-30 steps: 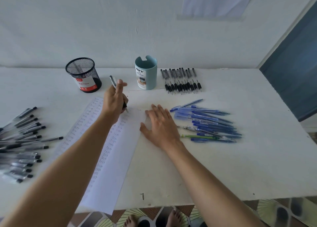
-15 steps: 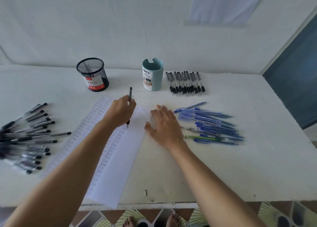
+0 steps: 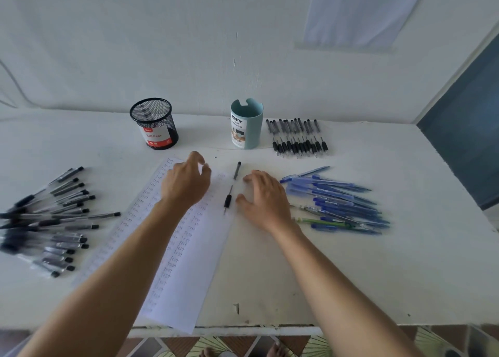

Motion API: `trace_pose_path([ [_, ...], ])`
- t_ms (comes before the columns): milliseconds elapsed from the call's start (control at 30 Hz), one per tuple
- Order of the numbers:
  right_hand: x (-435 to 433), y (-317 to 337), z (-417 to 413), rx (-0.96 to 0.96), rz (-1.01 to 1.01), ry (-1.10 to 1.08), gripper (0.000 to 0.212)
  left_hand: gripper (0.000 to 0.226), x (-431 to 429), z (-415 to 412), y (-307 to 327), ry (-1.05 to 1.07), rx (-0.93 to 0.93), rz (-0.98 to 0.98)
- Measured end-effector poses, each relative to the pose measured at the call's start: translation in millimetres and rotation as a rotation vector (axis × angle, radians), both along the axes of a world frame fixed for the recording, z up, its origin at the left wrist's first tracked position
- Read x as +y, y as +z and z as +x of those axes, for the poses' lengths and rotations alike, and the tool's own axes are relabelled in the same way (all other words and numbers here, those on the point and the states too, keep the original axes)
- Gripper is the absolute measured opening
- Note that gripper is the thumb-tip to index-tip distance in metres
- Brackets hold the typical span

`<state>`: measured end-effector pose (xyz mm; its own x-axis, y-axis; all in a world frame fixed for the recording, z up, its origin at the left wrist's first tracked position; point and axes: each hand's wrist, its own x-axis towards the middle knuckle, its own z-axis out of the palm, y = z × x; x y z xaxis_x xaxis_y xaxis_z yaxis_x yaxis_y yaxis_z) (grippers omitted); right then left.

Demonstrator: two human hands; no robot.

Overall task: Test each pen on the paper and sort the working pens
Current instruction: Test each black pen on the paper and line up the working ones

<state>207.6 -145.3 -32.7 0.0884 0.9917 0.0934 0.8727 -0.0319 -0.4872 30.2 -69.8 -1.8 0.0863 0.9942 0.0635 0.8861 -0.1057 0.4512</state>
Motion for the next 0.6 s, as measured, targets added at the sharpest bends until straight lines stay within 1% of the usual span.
trace_pose_path([
  [67,5.0,3.1,-6.7,0.071,0.033,-0.095,0.037,0.028,2.6,-11.4,-6.8,0.022,0.03,0.144],
  [100,7.8,5.4,-11.4,0.085,0.038,-0.148,0.037,0.034,4.1,-15.5,-11.3,0.011,0.065,0.15],
  [200,15.4,9.7,-26.6,0.012,0.011,-0.247,0.047,0.054,4.6,-22.2,-23.6,-0.074,0.199,-0.034],
  [267,18.1,11.3,-32.9,-0.05,-0.032,-0.254,0.048,0.06,4.5,-25.1,-32.8,-0.12,0.24,-0.072],
  [333,19.2,12.2,-33.9,-0.043,-0.064,-0.247,0.038,0.061,5.3,-27.4,-36.4,-0.127,0.228,-0.047],
  [433,18.1,13.6,-29.4,0.0,-0.051,-0.25,0.022,0.061,7.0,-28.3,-36.7,-0.127,0.226,-0.025],
  [533,16.1,16.3,-22.8,0.046,-0.011,-0.271,0.019,0.061,6.5,-27.5,-36.6,-0.123,0.23,-0.022],
  [600,16.5,20.4,-16.3,0.107,0.058,-0.328,0.018,0.061,6.1,-26.8,-36.5,-0.118,0.234,-0.019],
])
